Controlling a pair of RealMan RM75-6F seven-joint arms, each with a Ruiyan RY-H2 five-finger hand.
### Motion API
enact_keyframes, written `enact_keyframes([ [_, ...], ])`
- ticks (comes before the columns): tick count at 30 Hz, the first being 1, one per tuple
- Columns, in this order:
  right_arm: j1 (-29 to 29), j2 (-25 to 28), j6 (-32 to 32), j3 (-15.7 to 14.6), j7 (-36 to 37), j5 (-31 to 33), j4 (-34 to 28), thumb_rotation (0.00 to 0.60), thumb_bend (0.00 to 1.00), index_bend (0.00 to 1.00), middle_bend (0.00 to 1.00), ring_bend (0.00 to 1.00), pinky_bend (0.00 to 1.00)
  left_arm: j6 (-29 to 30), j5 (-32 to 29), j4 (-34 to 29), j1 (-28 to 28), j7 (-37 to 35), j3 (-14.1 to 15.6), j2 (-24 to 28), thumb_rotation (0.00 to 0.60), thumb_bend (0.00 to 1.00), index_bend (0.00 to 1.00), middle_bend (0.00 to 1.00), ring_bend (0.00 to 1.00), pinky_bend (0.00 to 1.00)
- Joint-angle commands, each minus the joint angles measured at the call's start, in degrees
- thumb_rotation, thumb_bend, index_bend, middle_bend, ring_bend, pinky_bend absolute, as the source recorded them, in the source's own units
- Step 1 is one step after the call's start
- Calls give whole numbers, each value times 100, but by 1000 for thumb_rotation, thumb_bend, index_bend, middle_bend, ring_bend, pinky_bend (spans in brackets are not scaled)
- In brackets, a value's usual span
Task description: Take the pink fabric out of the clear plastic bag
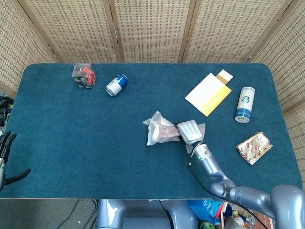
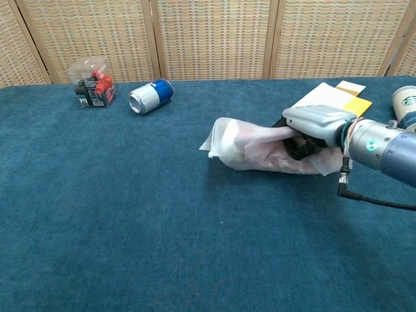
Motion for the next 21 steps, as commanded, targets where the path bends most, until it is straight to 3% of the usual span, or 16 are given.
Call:
enact_keyframes([
  [1,-91,81,145,-64,638,-526,-61,600,921,593,584,500,603,-60,13,2,-64,-18,-26,-19,600,111,0,0,0,0],
  [12,-20,152,499,-22,998,-1233,-238,600,921,594,590,500,603,-666,285,182,-864,-262,-381,-86,600,111,13,0,0,0],
  [21,220,-57,270,212,787,-1023,-310,600,920,594,590,500,603,-1179,623,606,-1762,-553,-675,-422,600,111,272,0,0,0],
])
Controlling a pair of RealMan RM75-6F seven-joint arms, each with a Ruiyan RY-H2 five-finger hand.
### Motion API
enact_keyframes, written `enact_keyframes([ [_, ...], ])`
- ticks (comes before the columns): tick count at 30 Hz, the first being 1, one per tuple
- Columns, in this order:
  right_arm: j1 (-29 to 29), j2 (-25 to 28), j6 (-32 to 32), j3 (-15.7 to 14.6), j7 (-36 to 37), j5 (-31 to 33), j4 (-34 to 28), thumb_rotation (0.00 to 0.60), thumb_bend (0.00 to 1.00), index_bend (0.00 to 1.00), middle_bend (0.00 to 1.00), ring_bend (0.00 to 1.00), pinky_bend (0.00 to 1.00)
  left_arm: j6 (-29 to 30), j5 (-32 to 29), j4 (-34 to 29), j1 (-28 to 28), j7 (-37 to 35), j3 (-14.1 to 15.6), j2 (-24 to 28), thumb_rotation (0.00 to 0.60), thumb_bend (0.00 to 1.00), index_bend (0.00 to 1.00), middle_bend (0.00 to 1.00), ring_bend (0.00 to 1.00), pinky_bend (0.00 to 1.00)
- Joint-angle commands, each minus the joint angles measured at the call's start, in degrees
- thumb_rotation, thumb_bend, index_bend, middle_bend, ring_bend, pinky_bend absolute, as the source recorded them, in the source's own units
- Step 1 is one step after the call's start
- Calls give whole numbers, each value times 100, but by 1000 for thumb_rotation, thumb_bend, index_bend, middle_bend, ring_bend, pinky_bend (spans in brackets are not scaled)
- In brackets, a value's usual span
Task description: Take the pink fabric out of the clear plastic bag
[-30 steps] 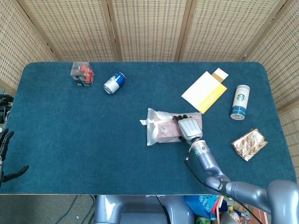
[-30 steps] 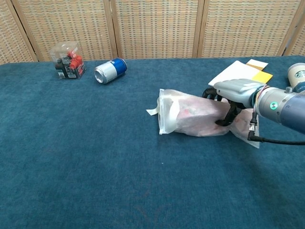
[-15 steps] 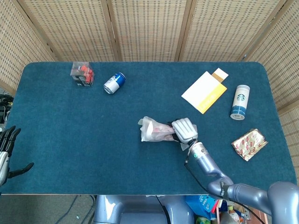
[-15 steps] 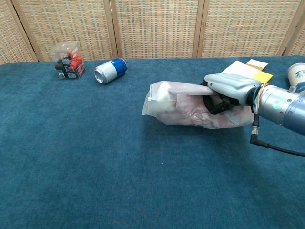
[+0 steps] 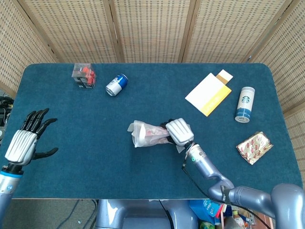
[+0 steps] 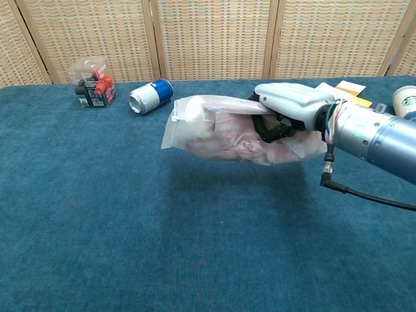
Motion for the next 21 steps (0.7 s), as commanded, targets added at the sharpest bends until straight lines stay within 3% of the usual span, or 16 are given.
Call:
enact_keyframes([
  [1,107,-85,-90,105,-118,105,-35,600,920,594,590,500,602,-310,51,161,-382,-179,-152,-202,600,111,286,0,0,0],
  [7,360,-290,-293,402,-360,500,-92,600,921,594,590,500,603,-1091,-351,292,-1057,-173,-402,-582,600,111,349,0,0,0],
  [15,504,-412,-373,579,-509,863,-122,600,921,594,603,521,602,-1673,-817,450,-1503,-80,-460,-1027,600,118,368,0,0,0],
  [21,560,-462,-368,586,-595,944,-110,600,922,594,603,521,603,-1852,-1028,517,-1717,55,-516,-1274,600,225,401,0,0,0],
])
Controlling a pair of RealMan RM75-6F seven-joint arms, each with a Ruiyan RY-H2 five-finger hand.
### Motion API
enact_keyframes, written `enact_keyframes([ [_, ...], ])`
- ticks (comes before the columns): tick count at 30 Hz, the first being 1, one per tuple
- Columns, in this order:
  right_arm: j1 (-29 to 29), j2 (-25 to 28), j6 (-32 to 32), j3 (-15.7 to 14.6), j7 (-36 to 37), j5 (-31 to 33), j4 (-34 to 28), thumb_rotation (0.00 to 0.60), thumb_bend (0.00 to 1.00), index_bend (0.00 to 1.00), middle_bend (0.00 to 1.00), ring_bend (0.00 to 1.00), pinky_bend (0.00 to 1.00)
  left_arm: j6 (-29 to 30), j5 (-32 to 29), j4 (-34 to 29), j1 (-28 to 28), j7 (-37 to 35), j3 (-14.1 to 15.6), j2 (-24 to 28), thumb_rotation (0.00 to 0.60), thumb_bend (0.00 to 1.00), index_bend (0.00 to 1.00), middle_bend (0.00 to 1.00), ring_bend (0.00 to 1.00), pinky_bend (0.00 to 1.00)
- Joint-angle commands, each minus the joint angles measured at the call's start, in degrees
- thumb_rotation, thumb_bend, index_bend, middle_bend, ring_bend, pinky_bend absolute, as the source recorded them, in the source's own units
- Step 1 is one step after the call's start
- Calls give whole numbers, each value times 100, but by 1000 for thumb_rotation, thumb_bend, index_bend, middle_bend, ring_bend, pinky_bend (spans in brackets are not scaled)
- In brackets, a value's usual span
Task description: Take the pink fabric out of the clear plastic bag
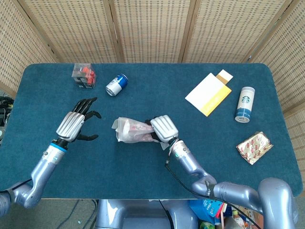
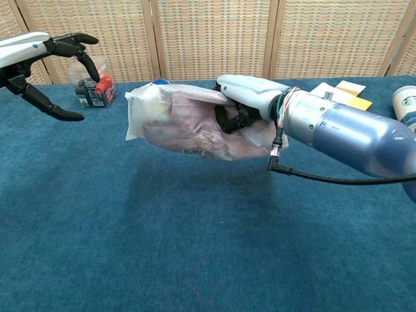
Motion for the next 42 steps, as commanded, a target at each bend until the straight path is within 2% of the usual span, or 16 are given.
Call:
enact_keyframes([
  [1,15,-16,16,-9,-31,10,4,600,922,594,603,521,603,-46,-74,32,-80,93,-35,-80,600,227,402,0,0,0],
  [6,33,-51,42,9,-36,75,-1,600,921,594,604,522,603,-129,-215,19,-230,312,-72,-231,600,265,413,0,0,0],
  [19,47,-14,111,1,17,109,-170,600,921,594,608,524,603,-145,-560,176,-479,607,-100,-710,600,265,432,0,0,0],
  [31,95,-30,159,13,39,109,-220,600,921,594,608,524,603,-307,-799,36,-697,883,-88,-858,600,265,432,0,0,0],
  [42,93,-6,211,-7,69,84,-349,600,926,594,608,524,603,-149,-837,209,-779,881,-101,-1193,600,266,433,0,0,0],
])
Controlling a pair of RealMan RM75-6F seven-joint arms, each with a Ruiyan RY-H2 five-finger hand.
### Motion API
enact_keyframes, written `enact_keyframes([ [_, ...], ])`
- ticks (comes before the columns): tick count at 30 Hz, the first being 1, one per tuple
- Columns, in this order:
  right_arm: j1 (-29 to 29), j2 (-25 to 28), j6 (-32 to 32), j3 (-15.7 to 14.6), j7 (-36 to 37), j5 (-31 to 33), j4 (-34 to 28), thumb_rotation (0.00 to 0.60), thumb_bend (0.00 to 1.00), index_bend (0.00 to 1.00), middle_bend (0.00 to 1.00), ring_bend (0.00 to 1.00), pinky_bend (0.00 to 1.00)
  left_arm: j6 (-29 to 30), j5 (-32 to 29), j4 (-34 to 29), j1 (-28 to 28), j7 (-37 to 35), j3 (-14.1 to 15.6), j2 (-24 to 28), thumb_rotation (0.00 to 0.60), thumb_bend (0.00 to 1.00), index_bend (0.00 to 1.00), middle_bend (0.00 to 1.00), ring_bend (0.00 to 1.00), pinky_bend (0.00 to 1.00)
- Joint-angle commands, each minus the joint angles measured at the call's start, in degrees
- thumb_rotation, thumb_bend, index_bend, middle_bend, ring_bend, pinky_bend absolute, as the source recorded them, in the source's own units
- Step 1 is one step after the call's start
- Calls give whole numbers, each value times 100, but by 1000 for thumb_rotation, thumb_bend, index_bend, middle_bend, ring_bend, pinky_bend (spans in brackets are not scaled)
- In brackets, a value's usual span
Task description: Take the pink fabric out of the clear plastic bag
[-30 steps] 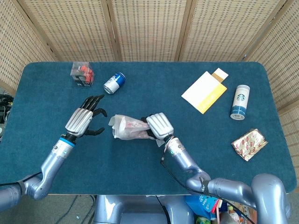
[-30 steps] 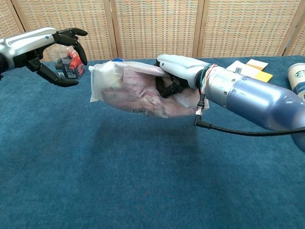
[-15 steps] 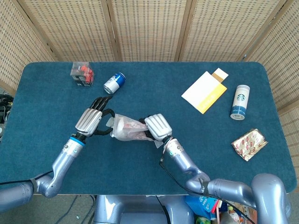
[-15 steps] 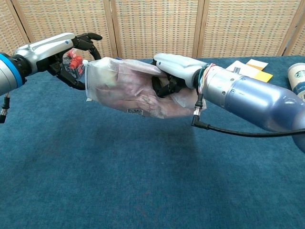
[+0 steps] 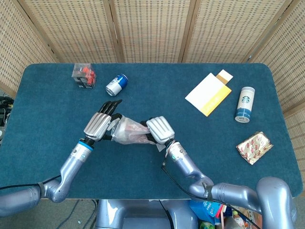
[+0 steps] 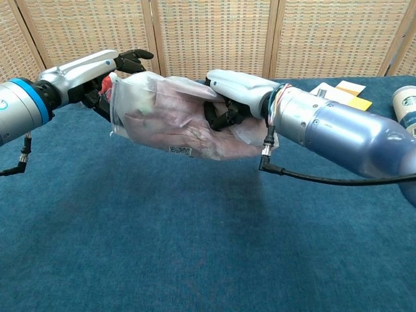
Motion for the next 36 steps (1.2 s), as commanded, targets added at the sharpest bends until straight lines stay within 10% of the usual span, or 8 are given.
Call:
enact_keyframes([
  [1,0,6,24,-2,18,-27,-29,600,929,594,608,524,603,28,0,78,-34,-86,-4,-105,600,266,433,0,0,0],
  [10,23,31,37,29,-36,49,-98,600,929,594,608,524,603,-6,-10,140,-107,-122,39,-261,600,265,435,0,0,0],
  [17,-2,88,4,-19,-37,100,-123,600,929,594,608,524,603,-11,-81,189,-124,-60,70,-354,600,392,670,0,0,0],
  [27,-41,529,-422,-158,102,193,-418,600,924,534,483,492,580,-227,-341,229,-195,-91,42,-472,600,400,738,0,0,0],
  [32,-58,778,-599,-190,116,337,-592,600,378,155,22,74,268,-267,-398,260,-225,-22,32,-479,600,401,742,0,0,0],
  [36,-210,1101,-655,-167,405,457,-818,600,78,85,0,0,163,-255,-506,279,-234,15,-19,-514,600,400,742,0,0,0],
])
